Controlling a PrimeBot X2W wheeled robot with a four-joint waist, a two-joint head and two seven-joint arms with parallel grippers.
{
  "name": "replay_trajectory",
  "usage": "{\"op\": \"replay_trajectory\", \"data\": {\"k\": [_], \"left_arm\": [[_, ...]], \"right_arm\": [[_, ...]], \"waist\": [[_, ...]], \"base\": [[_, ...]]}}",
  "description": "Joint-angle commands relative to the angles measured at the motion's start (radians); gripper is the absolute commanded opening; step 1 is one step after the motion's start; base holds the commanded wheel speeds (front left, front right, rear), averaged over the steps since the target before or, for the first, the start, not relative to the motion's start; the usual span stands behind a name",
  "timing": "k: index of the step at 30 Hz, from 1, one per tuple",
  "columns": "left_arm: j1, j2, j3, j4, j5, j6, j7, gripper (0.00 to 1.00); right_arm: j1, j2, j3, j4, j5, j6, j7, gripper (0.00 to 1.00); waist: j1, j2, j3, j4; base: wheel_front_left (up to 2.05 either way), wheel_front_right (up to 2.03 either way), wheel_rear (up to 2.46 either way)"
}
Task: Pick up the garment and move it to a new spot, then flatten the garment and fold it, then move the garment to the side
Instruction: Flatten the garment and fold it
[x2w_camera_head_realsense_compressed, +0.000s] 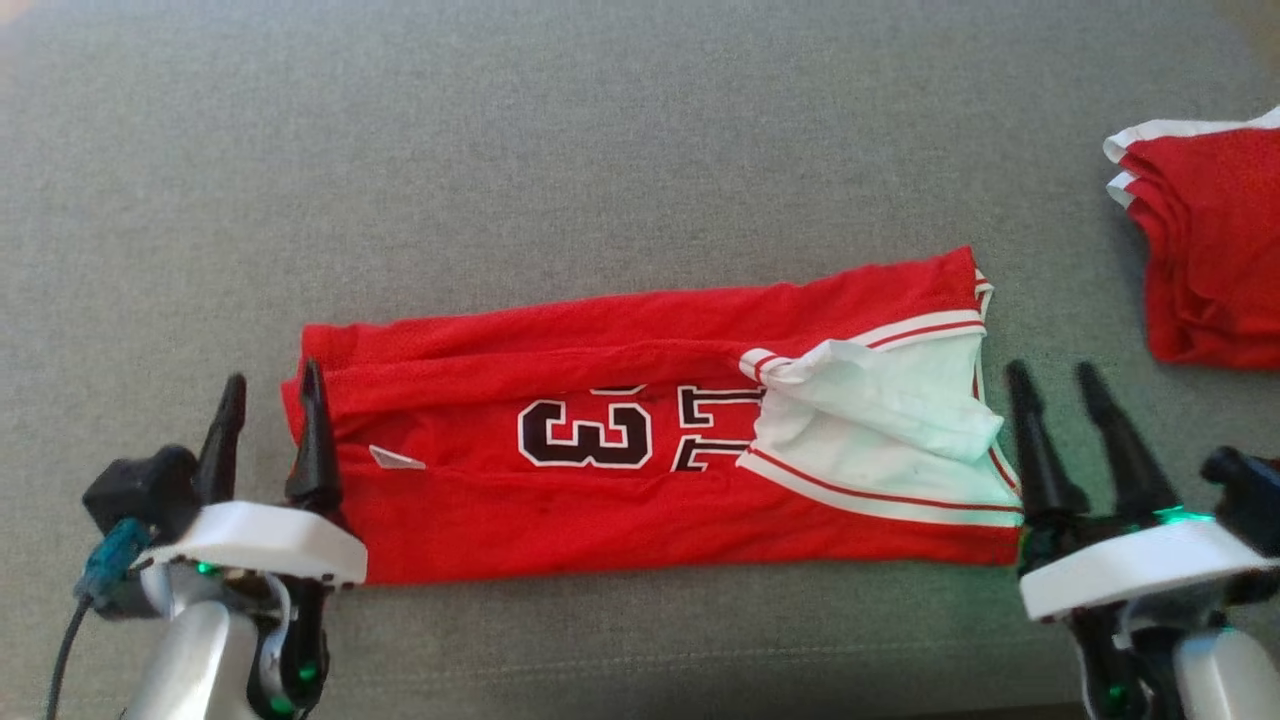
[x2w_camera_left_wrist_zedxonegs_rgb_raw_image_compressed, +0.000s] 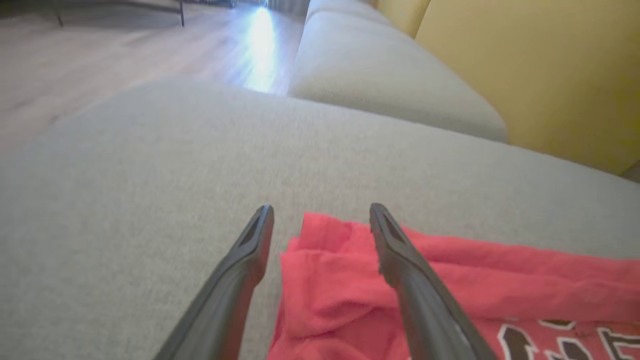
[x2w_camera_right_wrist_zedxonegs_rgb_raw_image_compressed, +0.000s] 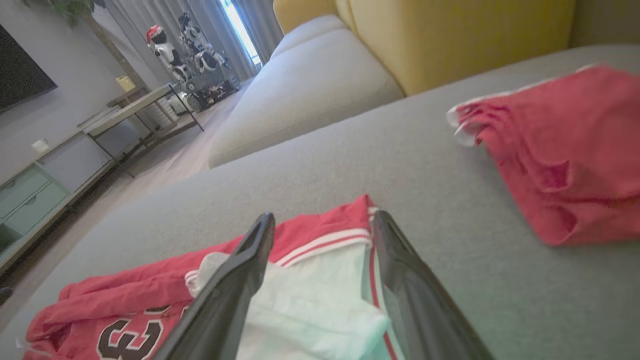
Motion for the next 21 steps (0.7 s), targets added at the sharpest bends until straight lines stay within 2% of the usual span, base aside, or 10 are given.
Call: {"op": "replay_trajectory", "data": {"k": [1, 3, 9, 14, 21], "left_arm": [[-0.009, 0.002, 0.054, -0.075, 0.040, 0.005, -0.013, 1.00], [0.013, -0.017, 0.068, -0.128, 0.072, 0.001, -0.013, 1.00], [0.049, -0.015, 0.078, -0.217, 0.169, -0.004, -0.013, 1.00], [0.086, -0.017, 0.073, -0.231, 0.193, -0.005, -0.013, 1.00], [0.124, -0.013, 0.057, -0.226, 0.220, -0.003, -0.013, 1.00]], "right_arm": [[-0.032, -0.005, 0.003, -0.044, -0.029, 0.004, -0.034, 1.00], [-0.047, 0.001, -0.004, -0.043, -0.062, 0.004, -0.055, 1.00], [-0.076, -0.009, -0.002, -0.032, -0.167, 0.004, -0.074, 1.00], [-0.064, -0.020, 0.004, -0.011, -0.236, 0.004, -0.083, 1.00], [-0.047, -0.013, -0.006, 0.012, -0.260, 0.004, -0.094, 1.00]], "waist": [[0.0000, -0.0001, -0.012, 0.002], [0.0000, -0.0001, -0.025, 0.003], [0.0000, -0.0001, -0.059, 0.008], [0.0000, -0.0001, -0.088, 0.014], [0.0000, -0.0001, -0.108, 0.020]], "base": [[0.00, 0.00, 0.00], [0.00, 0.00, 0.00], [0.00, 0.00, 0.00], [0.00, 0.00, 0.00], [0.00, 0.00, 0.00]]}}
